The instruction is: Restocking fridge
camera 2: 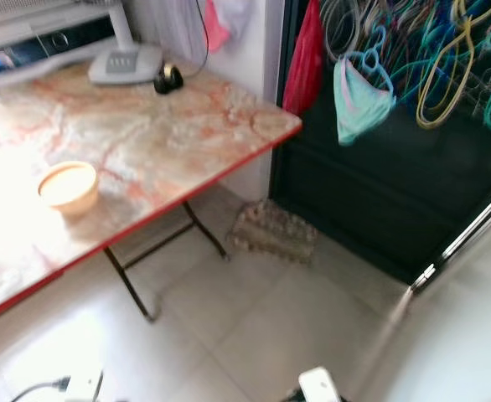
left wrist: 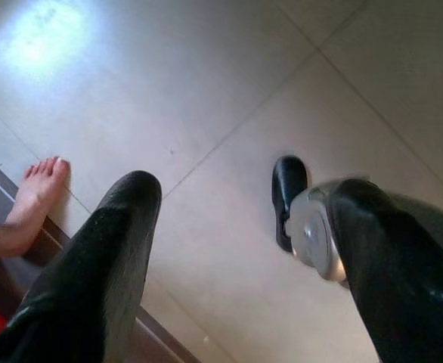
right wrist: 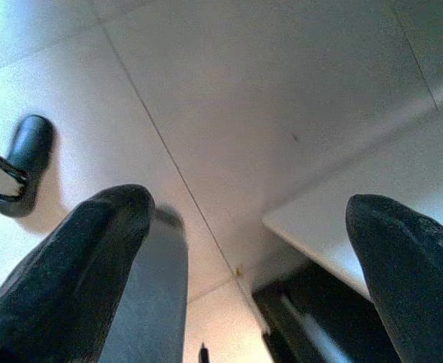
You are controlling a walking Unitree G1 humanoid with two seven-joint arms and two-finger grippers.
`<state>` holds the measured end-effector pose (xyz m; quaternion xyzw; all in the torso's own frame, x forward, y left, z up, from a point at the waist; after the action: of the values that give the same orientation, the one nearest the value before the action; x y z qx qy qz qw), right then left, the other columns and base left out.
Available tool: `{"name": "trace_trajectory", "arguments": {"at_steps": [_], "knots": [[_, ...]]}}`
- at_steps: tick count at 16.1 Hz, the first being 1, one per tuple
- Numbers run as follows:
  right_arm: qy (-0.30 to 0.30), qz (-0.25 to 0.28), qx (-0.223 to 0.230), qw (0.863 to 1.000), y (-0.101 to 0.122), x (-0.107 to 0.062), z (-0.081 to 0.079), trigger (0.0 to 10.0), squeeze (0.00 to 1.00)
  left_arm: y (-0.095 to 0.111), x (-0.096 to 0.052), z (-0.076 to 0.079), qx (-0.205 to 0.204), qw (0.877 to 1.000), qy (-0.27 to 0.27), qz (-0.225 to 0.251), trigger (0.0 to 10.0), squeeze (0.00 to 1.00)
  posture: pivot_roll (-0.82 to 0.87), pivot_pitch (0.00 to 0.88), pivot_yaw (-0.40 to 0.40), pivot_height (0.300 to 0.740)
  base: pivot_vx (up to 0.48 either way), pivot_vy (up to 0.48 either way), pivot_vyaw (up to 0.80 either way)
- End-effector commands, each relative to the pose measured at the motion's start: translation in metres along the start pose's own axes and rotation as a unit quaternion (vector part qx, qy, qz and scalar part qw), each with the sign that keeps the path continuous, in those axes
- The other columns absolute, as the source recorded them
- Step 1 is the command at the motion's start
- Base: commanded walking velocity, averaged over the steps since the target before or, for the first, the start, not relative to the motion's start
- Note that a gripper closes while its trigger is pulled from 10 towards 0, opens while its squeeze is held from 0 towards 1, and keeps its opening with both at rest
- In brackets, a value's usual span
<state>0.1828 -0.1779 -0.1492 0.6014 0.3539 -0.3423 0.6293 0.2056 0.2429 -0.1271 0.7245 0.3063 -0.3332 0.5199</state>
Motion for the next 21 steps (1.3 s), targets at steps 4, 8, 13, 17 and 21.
{"name": "trace_trajectory", "arguments": {"at_steps": [4,8,13,17,21], "knots": [[-0.01,-0.013,0.004,1.0,-0.011,-0.002,0.009,10.0,0.0,0.001,-0.001,0.0,-0.008,1.0,0.008,0.012,10.0,0.0,-0.15,0.04,0.025,0.74,0.0,0.0,0.8],[-0.004,-0.017,-0.007,1.0,-0.013,-0.003,0.007,10.0,0.0,0.003,-0.002,-0.002,-0.022,0.999,0.017,0.026,10.0,0.0,-0.14,0.034,0.025,0.74,0.0,0.0,0.49],[-0.005,-0.02,-0.02,1.0,-0.013,-0.002,0.008,10.0,0.0,0.011,-0.002,-0.004,-0.025,0.998,0.023,0.052,10.0,0.0,-0.12,0.069,0.01,0.74,0.0,0.0,0.8],[-0.005,-0.021,-0.007,1.0,-0.015,-0.003,0.009,10.0,0.0,0.022,-0.005,-0.012,-0.024,0.994,0.059,0.091,10.0,0.0,-0.12,0.089,0.009,0.74,0.0,0.0,0.0],[-0.005,-0.022,-0.014,1.0,-0.015,-0.003,0.009,10.0,0.0,0.18,-0.036,-0.034,0.041,0.928,0.163,0.333,10.0,0.0,-0.11,0.096,0.006,0.74,0.0,0.0,0.0]]}}
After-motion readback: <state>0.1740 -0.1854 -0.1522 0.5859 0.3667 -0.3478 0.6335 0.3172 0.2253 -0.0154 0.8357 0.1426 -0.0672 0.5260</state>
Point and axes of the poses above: a point about 5 cm out from each wrist's last joint towards the gripper, its own x axis pointing out of the wrist towards the gripper, its own y axis along the axis of the wrist's last joint, z = x × y, the point moved 6 cm from there along x, pointing out of the wrist towards the gripper, and after that the axes turned 15 degrees about x, right-handed, at the moved point
